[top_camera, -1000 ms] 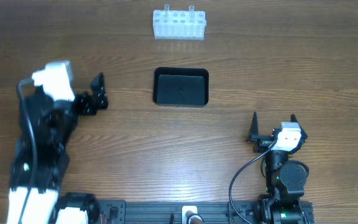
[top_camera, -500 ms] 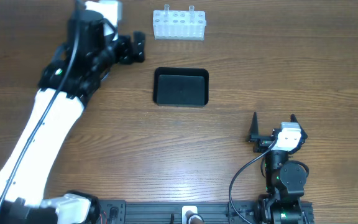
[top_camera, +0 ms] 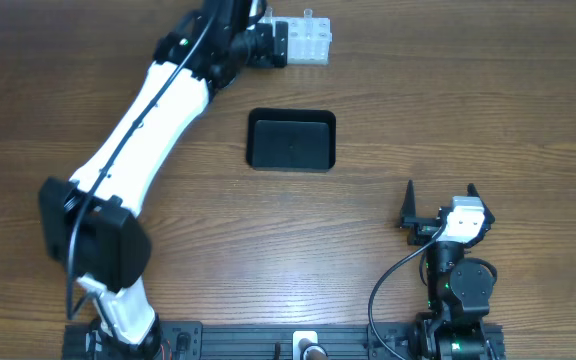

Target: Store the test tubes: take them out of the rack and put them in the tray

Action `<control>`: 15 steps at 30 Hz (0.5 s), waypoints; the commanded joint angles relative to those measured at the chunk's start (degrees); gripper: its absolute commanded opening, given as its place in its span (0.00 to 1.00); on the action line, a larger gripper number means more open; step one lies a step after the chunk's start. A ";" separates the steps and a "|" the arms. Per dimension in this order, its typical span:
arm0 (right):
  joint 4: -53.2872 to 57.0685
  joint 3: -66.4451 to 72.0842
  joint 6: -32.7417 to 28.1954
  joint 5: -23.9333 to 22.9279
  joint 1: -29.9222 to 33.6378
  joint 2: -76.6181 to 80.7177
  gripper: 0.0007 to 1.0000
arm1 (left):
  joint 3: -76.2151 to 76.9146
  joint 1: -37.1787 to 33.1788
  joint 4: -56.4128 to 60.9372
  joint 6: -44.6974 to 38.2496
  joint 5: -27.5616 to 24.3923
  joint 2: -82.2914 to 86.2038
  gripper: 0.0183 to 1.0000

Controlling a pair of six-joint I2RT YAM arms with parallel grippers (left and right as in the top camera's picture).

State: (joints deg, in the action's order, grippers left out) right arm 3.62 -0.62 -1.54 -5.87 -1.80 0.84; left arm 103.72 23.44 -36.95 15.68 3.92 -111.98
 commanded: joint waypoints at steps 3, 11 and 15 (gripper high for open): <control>0.24 0.31 0.17 0.39 0.33 -0.57 0.99 | 11.34 -0.09 -3.26 1.27 4.57 -10.21 0.96; 0.24 0.31 0.15 0.39 0.33 -0.57 0.99 | 18.62 -0.31 -3.63 0.83 6.25 -18.29 0.95; 0.24 0.31 0.17 0.39 0.33 -0.57 0.99 | 21.90 -0.42 -3.65 -0.22 7.26 -21.40 0.94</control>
State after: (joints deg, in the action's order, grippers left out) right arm 3.60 -0.62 -1.54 -5.89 -1.78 0.84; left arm 122.43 23.46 -40.53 16.08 9.19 -130.91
